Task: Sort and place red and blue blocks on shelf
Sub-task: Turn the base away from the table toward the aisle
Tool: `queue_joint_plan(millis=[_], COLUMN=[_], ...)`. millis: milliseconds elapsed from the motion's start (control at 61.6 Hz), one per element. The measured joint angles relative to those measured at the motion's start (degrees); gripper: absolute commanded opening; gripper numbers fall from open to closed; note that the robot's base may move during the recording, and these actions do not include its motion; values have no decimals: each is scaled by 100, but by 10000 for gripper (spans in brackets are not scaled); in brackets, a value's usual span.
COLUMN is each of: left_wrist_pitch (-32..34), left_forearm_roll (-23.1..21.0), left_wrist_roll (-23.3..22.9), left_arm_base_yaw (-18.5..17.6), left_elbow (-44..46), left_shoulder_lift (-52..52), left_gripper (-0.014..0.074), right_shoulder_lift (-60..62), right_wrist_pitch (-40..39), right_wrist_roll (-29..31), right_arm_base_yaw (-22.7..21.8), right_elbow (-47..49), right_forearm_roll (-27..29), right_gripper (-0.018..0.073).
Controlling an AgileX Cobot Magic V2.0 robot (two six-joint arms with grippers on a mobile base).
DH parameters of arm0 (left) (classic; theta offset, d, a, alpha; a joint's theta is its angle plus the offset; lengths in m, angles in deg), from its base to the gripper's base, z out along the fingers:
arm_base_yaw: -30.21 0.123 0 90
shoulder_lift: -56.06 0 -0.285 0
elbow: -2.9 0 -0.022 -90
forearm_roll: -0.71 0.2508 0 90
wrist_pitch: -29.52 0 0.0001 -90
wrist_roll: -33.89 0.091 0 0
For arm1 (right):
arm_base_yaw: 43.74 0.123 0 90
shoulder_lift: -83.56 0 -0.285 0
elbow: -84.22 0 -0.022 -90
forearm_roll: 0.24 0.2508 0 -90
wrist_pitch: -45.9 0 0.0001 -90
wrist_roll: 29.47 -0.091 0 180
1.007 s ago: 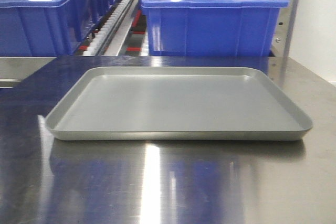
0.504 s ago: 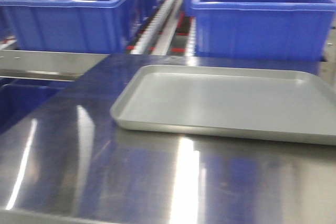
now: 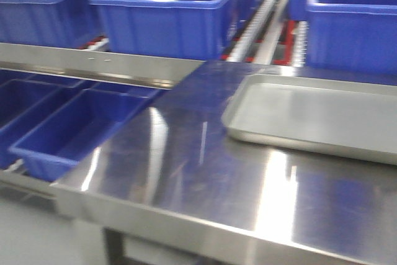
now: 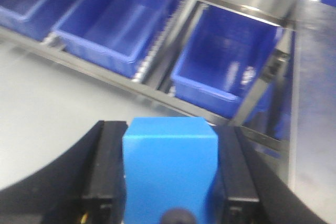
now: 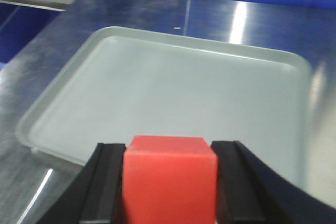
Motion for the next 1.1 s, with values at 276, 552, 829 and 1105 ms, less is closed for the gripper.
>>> queue_joint_plan(millis=[276, 552, 829, 1105], left_wrist_pitch=[0, 0, 0, 0], left_forearm_roll=[0, 0, 0, 0], left_wrist_roll=[0, 0, 0, 0], left_arm_base_yaw=[0, 0, 0, 0], left_elbow=[0, 0, 0, 0], left_shoulder_lift=[0, 0, 0, 0], left_gripper=[127, 127, 127, 127], right_shoulder_lift=[0, 0, 0, 0], right_wrist_pitch=[0, 0, 0, 0], right_wrist_roll=[0, 0, 0, 0], right_arm_base_yaw=[0, 0, 0, 0], right_elbow=[0, 0, 0, 0], right_forearm_roll=[0, 0, 0, 0], right_gripper=[57, 57, 57, 57])
